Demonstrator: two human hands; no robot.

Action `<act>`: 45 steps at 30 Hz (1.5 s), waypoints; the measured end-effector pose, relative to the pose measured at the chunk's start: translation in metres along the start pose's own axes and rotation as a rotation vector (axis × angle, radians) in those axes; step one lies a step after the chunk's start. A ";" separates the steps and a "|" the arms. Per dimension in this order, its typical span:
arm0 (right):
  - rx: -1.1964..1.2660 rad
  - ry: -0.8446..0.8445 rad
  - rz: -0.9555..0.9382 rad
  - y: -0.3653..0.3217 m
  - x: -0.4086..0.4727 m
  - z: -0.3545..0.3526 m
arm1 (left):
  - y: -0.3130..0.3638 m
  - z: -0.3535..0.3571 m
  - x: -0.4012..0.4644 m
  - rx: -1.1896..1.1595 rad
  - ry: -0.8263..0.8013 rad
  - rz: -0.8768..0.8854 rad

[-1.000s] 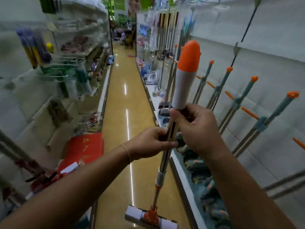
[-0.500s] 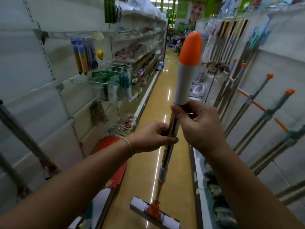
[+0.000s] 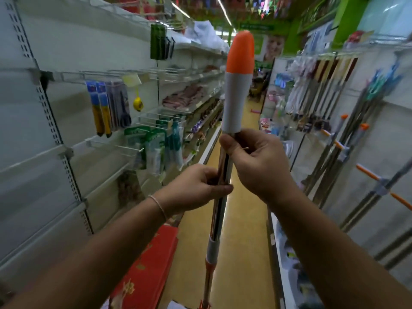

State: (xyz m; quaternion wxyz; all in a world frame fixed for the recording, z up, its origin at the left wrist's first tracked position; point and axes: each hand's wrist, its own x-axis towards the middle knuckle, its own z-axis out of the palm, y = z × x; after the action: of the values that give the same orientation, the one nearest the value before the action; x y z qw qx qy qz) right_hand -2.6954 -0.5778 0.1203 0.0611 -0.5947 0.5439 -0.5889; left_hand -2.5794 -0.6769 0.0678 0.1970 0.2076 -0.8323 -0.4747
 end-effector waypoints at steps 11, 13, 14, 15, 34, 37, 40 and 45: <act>0.165 -0.092 -0.176 0.036 0.137 0.086 | -0.020 -0.117 0.048 0.008 0.254 -0.145; 0.202 -0.109 -0.208 0.041 0.156 0.107 | -0.028 -0.135 0.046 -0.019 0.316 -0.148; 0.227 -0.127 -0.219 0.043 0.164 0.117 | -0.031 -0.143 0.045 -0.031 0.346 -0.143; 0.257 -0.150 -0.225 0.045 0.172 0.127 | -0.033 -0.150 0.044 -0.036 0.376 -0.138; 0.680 -0.442 -0.255 0.043 0.334 0.278 | -0.036 -0.291 0.076 0.196 0.988 -0.455; 0.686 -0.456 -0.278 0.036 0.357 0.296 | -0.028 -0.313 0.081 0.184 1.056 -0.503; 0.702 -0.444 -0.285 0.029 0.372 0.315 | -0.022 -0.333 0.084 0.182 1.098 -0.547; 0.807 -0.415 -0.270 0.019 0.384 0.331 | -0.013 -0.356 0.081 0.190 1.090 -0.558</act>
State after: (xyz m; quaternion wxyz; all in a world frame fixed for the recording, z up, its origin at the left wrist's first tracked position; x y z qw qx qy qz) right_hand -2.5616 -1.0496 0.2515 0.3175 -0.6941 0.1657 -0.6245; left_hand -2.4587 -0.9783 0.2345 0.4428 0.6467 -0.5650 -0.2580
